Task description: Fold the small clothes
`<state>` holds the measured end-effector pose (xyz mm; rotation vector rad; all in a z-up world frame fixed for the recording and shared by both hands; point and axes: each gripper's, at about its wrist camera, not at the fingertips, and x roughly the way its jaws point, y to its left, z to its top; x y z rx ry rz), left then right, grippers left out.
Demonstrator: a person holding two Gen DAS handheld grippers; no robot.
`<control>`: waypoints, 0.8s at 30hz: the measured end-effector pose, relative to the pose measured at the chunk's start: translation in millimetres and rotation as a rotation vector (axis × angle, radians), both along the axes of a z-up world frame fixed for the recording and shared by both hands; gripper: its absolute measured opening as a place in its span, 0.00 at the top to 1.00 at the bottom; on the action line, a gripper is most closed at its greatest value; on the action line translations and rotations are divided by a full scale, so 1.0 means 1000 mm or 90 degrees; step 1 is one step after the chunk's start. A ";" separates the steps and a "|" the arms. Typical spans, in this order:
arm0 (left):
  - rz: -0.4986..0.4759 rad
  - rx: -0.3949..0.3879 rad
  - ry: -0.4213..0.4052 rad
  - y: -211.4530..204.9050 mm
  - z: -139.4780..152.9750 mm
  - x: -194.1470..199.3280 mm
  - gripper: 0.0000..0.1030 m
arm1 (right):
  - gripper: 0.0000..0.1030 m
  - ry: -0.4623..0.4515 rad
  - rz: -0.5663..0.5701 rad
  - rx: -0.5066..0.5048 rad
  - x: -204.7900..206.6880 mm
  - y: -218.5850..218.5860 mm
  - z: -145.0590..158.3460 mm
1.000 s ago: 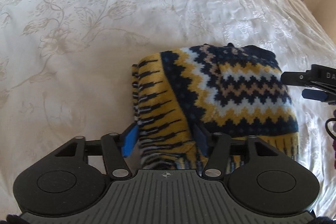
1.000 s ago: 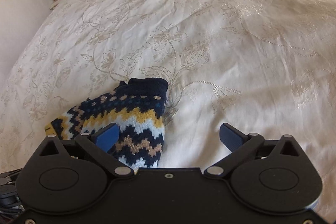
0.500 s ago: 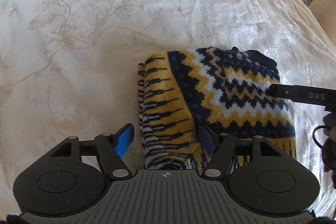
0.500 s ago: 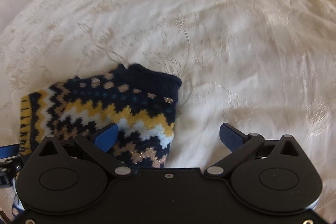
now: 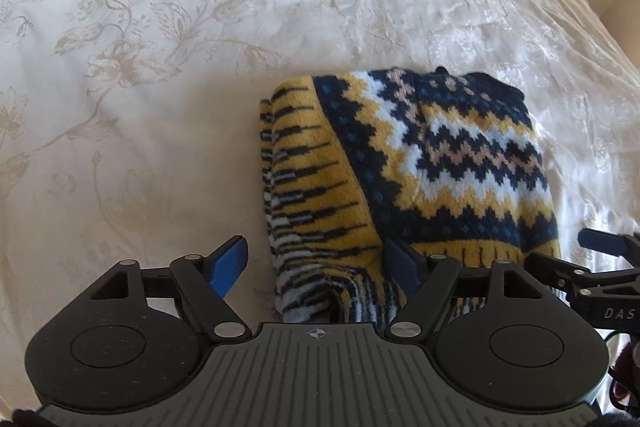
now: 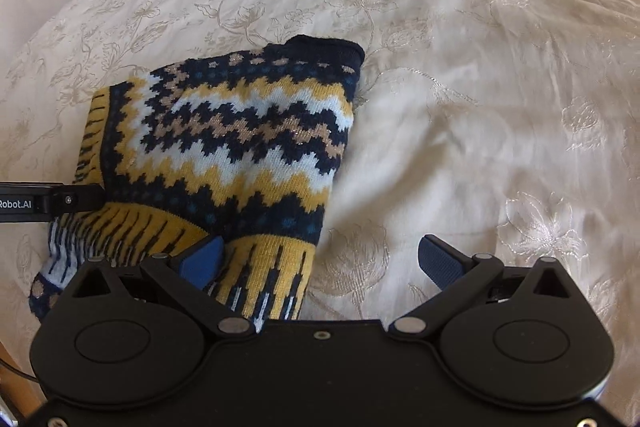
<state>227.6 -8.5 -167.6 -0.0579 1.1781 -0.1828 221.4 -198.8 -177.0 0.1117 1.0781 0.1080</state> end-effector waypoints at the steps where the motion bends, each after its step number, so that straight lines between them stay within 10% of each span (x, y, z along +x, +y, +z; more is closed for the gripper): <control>1: 0.003 0.003 0.002 -0.001 0.000 -0.002 0.23 | 0.01 0.002 0.009 -0.001 -0.001 0.002 0.001; 14: 0.033 -0.002 0.034 -0.002 0.007 -0.039 0.20 | 0.01 0.026 0.064 0.037 -0.043 0.013 0.004; 24: 0.044 0.037 -0.087 -0.015 0.082 -0.055 0.20 | 0.01 -0.067 0.005 0.050 -0.048 -0.010 0.047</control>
